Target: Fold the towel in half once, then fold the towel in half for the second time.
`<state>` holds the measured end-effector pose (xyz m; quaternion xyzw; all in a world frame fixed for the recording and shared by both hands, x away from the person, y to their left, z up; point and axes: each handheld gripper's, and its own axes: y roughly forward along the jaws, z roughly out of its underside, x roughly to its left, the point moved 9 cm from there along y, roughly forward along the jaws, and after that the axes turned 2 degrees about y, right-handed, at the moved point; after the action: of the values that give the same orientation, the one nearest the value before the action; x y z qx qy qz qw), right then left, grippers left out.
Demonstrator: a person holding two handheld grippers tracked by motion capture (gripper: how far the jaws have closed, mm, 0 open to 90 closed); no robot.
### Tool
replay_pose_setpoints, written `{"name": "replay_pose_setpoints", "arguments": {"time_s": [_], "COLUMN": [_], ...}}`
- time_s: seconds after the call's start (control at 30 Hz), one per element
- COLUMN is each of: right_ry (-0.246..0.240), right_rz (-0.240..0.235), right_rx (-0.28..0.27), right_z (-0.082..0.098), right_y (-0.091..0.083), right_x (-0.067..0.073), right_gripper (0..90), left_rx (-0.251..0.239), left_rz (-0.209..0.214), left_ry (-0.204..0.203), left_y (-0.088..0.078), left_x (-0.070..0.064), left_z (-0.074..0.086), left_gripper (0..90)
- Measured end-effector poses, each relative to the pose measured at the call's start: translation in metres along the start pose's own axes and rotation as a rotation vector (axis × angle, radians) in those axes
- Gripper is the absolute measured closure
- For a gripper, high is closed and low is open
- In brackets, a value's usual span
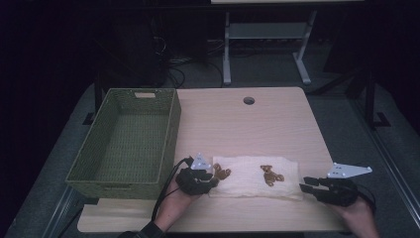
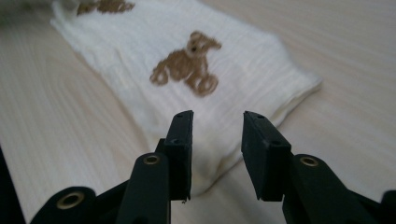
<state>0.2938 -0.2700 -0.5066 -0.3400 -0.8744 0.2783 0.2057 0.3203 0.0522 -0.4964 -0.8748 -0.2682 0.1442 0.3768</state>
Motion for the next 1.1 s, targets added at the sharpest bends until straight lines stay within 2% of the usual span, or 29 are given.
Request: {"name": "replay_pose_setpoints", "arguments": {"time_s": [0.13, 0.27, 0.33, 0.4, 0.43, 0.53, 0.63, 0.73, 0.8, 0.83, 0.93, 1.0, 1.03, 1.07, 1.1], "right_ry": [0.008, 0.014, 0.021, 0.035, 0.043, 0.062, 0.074, 0.052, 0.045, 0.024, 0.023, 0.021, 0.020, 0.018, 0.023], "right_rz": [0.026, 0.059, 0.067, 0.089, 0.109, 0.121, 0.106, 0.108, 0.110, 0.117, 0.112, 0.097, 0.094, 0.092, 0.092], "right_rx": [-0.014, -0.018, -0.011, 0.000, 0.014, 0.034, 0.047, 0.088, 0.083, 0.086, 0.085, 0.087, 0.085, 0.084, 0.087], "right_z": [-0.018, -0.036, -0.041, -0.045, -0.045, -0.043, -0.040, -0.033, -0.032, -0.031, -0.030, -0.029, -0.029, -0.029, -0.029], "right_y": [0.009, 0.025, 0.033, 0.041, 0.045, 0.053, 0.060, 0.068, 0.067, 0.066, 0.066, 0.065, 0.065, 0.065, 0.065], "right_x": [-0.010, -0.029, -0.038, -0.050, -0.057, -0.067, -0.072, -0.072, -0.070, -0.071, -0.069, -0.068, -0.067, -0.067, -0.068], "right_gripper": [61.1, 62.3, 63.5, 66.0, 66.7, 67.7, 68.3, 69.1, 71.4, 74.1, 78.5, 84.2, 85.5, 86.7, 87.1], "left_rx": [-0.018, -0.037, -0.032, -0.024, -0.021, -0.016, 0.018, 0.044, 0.054, 0.061, 0.080, 0.078, 0.079, 0.080, 0.083], "left_rz": [-0.034, -0.058, -0.063, -0.092, -0.092, -0.088, -0.081, -0.078, -0.081, -0.077, -0.073, -0.066, -0.048, -0.032, -0.018], "left_ry": [0.011, 0.004, -0.012, -0.003, -0.020, -0.047, -0.047, -0.038, -0.031, -0.029, -0.010, -0.002, 0.000, -0.008, -0.004], "left_y": [0.005, 0.015, 0.024, 0.032, 0.035, 0.045, 0.054, 0.059, 0.060, 0.061, 0.063, 0.064, 0.064, 0.064, 0.064], "left_x": [0.015, 0.034, 0.045, 0.059, 0.062, 0.076, 0.080, 0.080, 0.080, 0.079, 0.078, 0.076, 0.074, 0.072, 0.071], "left_z": [-0.018, -0.034, -0.040, -0.043, -0.044, -0.046, -0.042, -0.036, -0.034, -0.032, -0.029, -0.028, -0.029, -0.029, -0.029], "left_gripper": [57.3, 56.0, 56.1, 56.9, 57.2, 57.1, 57.0, 57.0, 57.3, 58.1, 59.4, 62.9, 66.9, 77.4, 84.1]}}
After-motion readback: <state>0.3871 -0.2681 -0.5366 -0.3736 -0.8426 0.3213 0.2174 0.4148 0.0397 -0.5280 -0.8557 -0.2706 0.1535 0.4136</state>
